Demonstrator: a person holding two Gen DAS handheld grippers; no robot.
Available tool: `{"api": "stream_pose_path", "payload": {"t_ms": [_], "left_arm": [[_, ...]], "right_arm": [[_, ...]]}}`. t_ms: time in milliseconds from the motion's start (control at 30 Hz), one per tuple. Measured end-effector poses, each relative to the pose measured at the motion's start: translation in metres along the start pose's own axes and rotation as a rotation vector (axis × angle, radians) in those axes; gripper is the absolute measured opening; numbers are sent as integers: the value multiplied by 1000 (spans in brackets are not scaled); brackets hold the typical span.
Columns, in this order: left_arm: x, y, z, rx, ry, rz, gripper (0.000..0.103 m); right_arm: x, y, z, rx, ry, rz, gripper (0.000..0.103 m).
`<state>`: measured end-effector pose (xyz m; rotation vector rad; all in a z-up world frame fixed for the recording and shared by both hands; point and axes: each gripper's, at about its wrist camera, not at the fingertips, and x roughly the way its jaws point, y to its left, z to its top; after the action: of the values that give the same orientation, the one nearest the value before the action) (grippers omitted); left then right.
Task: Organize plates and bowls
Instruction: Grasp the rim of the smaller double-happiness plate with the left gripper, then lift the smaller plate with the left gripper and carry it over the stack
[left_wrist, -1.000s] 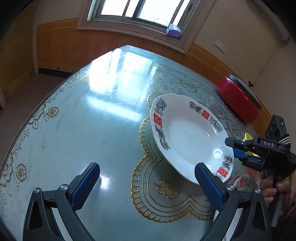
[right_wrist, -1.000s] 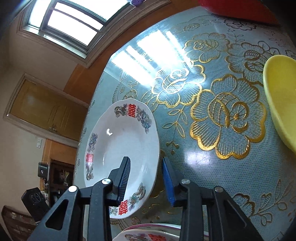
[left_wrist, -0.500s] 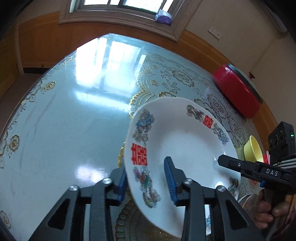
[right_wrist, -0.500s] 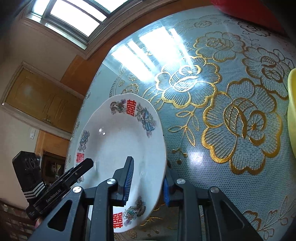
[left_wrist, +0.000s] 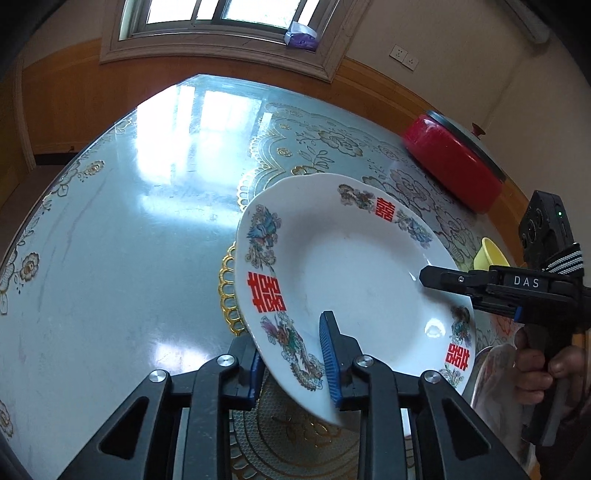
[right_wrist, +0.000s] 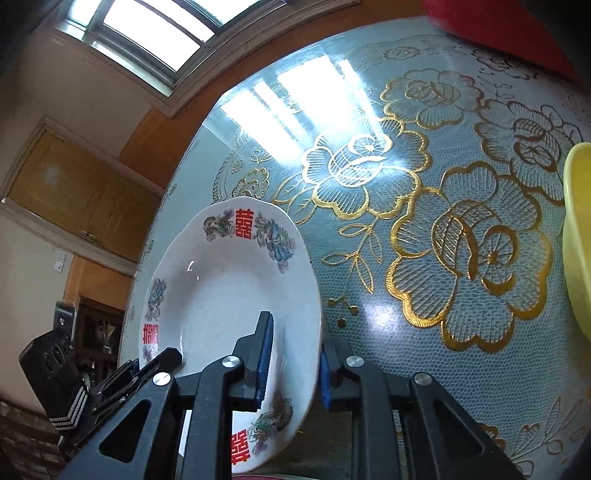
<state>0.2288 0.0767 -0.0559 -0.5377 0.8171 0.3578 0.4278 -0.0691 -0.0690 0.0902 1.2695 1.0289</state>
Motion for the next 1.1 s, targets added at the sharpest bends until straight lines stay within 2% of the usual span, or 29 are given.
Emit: {"api": "stream_pose_path", "payload": {"t_ms": [167,300,400,500,567,667,800,933,1100], "left_arm": [[-1,3,10,-5,-21,20,35],[9,2,13,-5,-4,27,32],[-1,-6,6,35,-46,11,29],[-10,-10,3,43,-63,-29,31],[-9,-6,3,16,-52,-48,30],[-9,-8,-1,27,-51,-32,30],[-21,-12,-6,31,-76,-34,30],[-37,-19,-9,44,-110,-39,30],[-57,-31,-16,62,-137,-50,31]], "right_arm": [[-1,-2,0,-19,-4,12,22],[-2,-4,-1,-32,-7,18,22],[-4,7,-4,-87,-21,-36,22],[-7,13,-6,-103,-23,12,19],[-7,20,-8,-137,-24,7,19],[-1,25,-12,-149,-5,7,18],[-8,31,-19,-166,-38,41,18],[-21,45,-28,-232,-90,20,18],[-45,48,-42,-241,-132,44,19]]}}
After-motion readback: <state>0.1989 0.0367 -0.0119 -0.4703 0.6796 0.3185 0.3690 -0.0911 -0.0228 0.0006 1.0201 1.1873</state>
